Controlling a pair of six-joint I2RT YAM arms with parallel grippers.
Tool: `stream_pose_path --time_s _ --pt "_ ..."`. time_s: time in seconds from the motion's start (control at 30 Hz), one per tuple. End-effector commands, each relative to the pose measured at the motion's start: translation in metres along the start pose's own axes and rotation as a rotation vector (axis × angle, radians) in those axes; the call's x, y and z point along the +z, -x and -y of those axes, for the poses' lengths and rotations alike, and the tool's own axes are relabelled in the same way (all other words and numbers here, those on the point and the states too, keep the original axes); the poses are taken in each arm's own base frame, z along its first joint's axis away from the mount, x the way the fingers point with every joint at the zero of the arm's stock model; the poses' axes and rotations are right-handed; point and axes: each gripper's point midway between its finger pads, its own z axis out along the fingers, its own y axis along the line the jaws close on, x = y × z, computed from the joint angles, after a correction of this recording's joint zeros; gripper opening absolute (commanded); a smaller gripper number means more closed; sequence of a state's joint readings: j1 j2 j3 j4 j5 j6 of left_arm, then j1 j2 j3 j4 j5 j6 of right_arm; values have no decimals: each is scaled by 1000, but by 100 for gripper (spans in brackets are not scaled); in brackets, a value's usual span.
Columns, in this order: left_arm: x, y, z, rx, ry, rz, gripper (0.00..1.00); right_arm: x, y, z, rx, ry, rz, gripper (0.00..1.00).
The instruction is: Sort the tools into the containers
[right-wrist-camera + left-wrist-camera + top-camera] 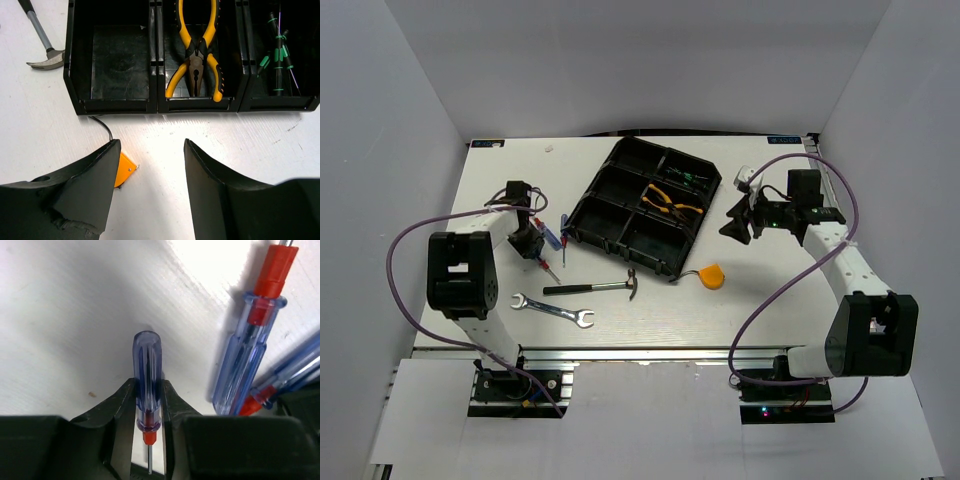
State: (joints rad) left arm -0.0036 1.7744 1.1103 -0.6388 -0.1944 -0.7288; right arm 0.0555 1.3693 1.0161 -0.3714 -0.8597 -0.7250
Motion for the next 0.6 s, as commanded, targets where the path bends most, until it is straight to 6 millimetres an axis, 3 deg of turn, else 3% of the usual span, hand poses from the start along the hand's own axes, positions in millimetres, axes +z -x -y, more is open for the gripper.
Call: stream_pose_path --time_s 0.0,0.13,0.23,0.33,0.4,0.43,0.57 --pt "-45 31 9 -18 -73 117 0 -8 3 -7 -27 9 16 60" --pt "-98 42 42 -39 -287 142 0 -10 1 -6 -23 2 16 60" --pt "-142 33 76 -1 -523 107 0 -12 0 -5 -21 -2 15 60" --pt "-182 3 113 13 -705 38 0 -13 1 -4 -27 -5 14 60" --pt "-197 -16 132 -38 -754 -21 0 -13 1 -3 -24 -7 16 60" --pt "-206 -37 150 -33 -785 -57 0 -13 1 -3 -22 -8 16 60" --pt "-209 -78 185 -86 -759 -124 0 -14 2 -3 -14 -12 23 60"
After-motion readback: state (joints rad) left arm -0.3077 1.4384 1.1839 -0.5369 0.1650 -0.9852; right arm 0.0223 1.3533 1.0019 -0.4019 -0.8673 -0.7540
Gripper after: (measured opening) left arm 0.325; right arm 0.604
